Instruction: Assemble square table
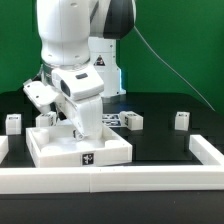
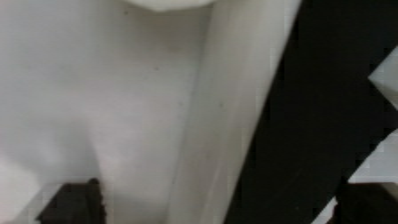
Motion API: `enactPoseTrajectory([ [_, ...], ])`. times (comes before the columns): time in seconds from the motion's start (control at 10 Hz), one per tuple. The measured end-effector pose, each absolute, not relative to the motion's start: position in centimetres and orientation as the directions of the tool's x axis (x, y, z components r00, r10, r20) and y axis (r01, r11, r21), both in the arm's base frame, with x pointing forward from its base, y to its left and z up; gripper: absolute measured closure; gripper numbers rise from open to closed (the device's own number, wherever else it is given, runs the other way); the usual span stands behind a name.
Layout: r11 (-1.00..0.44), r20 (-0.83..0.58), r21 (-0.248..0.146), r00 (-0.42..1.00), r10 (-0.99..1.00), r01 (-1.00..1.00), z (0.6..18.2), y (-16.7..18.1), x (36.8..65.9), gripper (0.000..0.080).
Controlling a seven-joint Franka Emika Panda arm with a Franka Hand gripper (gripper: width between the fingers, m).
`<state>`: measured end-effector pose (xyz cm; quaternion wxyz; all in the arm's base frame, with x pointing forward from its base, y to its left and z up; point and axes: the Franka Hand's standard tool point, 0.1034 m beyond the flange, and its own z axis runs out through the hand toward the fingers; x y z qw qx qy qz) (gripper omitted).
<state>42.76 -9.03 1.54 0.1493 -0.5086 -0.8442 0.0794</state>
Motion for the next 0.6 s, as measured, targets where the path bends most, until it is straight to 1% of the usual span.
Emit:
enactPoseTrajectory([
  [0.1, 0.47, 0.171, -0.286, -0.438, 0.883, 0.835, 1.53, -9.04, 42.75, 0.015],
  [0.2, 0.47, 0.172, -0.287, -0.437, 0.883, 0.835, 1.48, -9.03, 42.65, 0.0271],
  [0.3, 0.469, 0.173, -0.288, -0.436, 0.883, 0.835, 1.42, -9.04, 42.6, 0.0409],
  [0.4, 0.469, 0.173, -0.288, -0.436, 0.883, 0.835, 1.41, -9.04, 42.59, 0.0409],
  [0.5, 0.469, 0.173, -0.289, -0.436, 0.883, 0.835, 1.41, -9.04, 42.59, 0.0545],
  [0.6, 0.467, 0.173, -0.289, -0.435, 0.884, 0.836, 1.41, -9.06, 42.6, 0.0545],
])
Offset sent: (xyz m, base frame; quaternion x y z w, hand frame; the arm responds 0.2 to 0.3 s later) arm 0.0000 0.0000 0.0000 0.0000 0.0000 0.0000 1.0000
